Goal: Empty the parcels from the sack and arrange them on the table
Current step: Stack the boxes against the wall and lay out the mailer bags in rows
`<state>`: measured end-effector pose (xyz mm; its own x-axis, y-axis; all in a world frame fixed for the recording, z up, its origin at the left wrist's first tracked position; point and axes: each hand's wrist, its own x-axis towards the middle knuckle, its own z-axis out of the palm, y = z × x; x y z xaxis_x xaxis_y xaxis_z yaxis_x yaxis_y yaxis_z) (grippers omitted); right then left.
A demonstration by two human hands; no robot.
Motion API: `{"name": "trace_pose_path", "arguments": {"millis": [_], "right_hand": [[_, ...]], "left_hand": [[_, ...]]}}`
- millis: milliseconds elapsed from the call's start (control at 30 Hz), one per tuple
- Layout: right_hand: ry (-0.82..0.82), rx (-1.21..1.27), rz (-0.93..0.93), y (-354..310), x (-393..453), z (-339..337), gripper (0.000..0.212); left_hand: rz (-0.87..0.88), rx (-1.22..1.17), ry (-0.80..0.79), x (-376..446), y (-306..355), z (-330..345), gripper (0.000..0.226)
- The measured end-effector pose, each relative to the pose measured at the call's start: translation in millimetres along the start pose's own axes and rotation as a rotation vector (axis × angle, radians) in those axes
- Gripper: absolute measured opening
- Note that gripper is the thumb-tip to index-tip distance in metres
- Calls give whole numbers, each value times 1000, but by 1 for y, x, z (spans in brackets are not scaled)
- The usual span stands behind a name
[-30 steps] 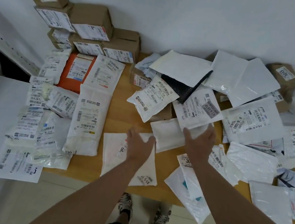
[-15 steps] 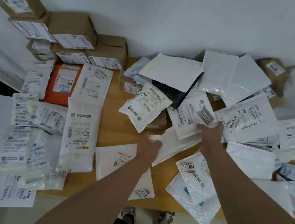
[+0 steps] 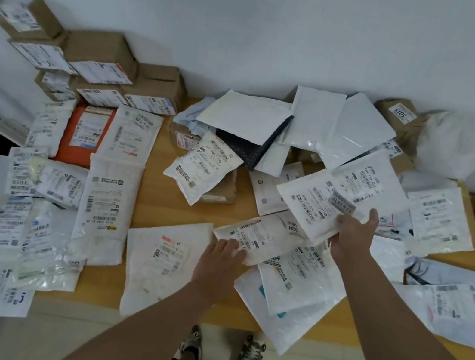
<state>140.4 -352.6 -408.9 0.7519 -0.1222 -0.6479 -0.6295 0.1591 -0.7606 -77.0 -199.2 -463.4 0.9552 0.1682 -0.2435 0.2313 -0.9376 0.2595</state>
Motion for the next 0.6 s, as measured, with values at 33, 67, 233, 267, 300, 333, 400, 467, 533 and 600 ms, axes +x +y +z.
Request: {"name": "trace_pose_path", "arguments": {"millis": [33, 67, 233, 267, 300, 333, 400, 467, 533, 600], "right_hand": [[35, -65, -48, -3, 2, -5, 77], [87, -143, -109, -6, 4, -12, 74], [352, -503, -222, -1, 13, -48, 65], [388, -654, -208, 2, 13, -51, 70], [404, -794, -241, 7, 14, -55, 76], [396, -909, -322, 12, 12, -55, 79], [280, -1070, -533, 22, 7, -51, 78], [94, -1182, -723, 34, -1, -36, 68], [-121, -1271, -815, 44, -10, -13, 64], [-318, -1250, -804, 50, -20, 17, 69]], "left_hand": [[-13, 21, -61, 0, 5, 1, 40], [-42, 30, -80, 0, 12, 2, 42], [-229, 50, -51, 8, 35, -3, 45], [-251, 42, -44, 10, 37, -5, 44], [-271, 19, -10, 13, 39, -7, 42], [-288, -17, 45, 15, 41, -10, 39], [-323, -90, 191, 19, 40, -19, 36], [-385, -158, 365, 20, 31, -30, 33], [-481, -246, 487, 23, 15, -44, 42], [-594, -368, 533, 29, -2, -64, 53]]}}
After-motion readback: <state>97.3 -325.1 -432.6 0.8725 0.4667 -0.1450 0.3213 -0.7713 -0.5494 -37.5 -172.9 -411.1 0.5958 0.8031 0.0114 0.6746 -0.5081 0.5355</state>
